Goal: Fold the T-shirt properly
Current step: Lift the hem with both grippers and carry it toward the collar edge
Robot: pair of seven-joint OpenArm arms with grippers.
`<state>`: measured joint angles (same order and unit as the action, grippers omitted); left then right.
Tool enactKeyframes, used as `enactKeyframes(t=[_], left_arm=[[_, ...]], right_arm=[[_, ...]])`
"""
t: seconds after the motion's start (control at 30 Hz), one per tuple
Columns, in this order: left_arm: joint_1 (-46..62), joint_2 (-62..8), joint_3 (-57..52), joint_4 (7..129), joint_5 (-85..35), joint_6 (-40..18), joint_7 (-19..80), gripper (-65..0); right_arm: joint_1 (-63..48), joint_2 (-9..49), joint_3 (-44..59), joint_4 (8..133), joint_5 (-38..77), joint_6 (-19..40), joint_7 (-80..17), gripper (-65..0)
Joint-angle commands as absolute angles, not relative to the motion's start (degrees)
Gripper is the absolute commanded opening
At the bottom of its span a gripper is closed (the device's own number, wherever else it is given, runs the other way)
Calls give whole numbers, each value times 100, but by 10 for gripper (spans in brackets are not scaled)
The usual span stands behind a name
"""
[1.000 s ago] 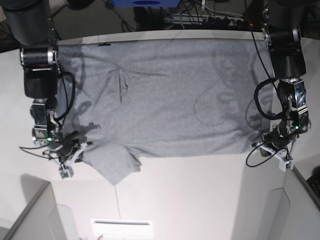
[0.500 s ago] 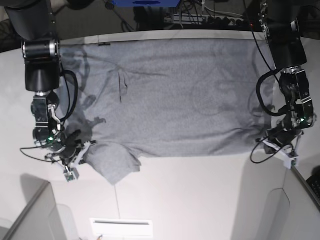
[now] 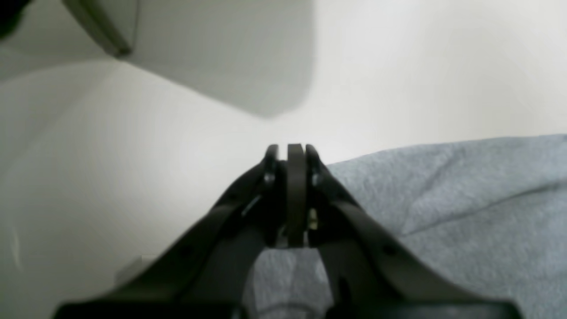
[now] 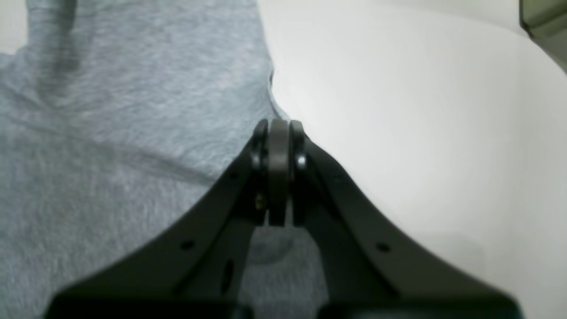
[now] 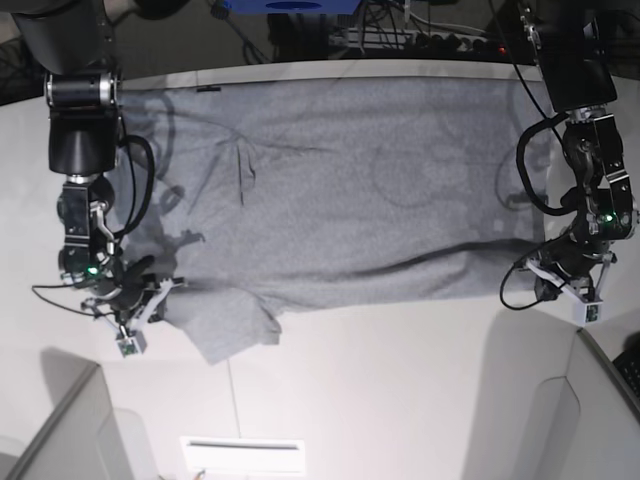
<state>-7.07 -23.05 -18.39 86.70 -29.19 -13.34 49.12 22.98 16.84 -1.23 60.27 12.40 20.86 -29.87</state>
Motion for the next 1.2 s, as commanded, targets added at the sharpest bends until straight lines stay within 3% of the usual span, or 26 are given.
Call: enactKeyframes(t=[0.0, 0.5, 0.7, 0.9, 1.17], left_arm=[[-778, -2404, -1886, 8831, -2976, -1341, 4796, -650], [-479, -2369, -2299, 9051, -3011, -1349, 4804, -650], [-163, -2396, -2677, 9051, -3855, -1349, 4804, -650], [-4, -2413, -2642, 9059, -3908, -1349, 4796, -650], [163, -2413, -2642, 9815, -3908, -1323, 4813, -650]], right_arm=[[2440, 1763, -101, 6132, 1279, 2088, -2862, -650], [2264, 1798, -84, 6589, 1288, 2088, -3090, -650], [2132, 1798, -13, 6607, 1288, 2088, -3090, -650], [1930, 1771, 444, 6782, 1288, 2105, -3178, -650], [1622, 1771, 444, 7363, 1297, 2123, -3415, -650]])
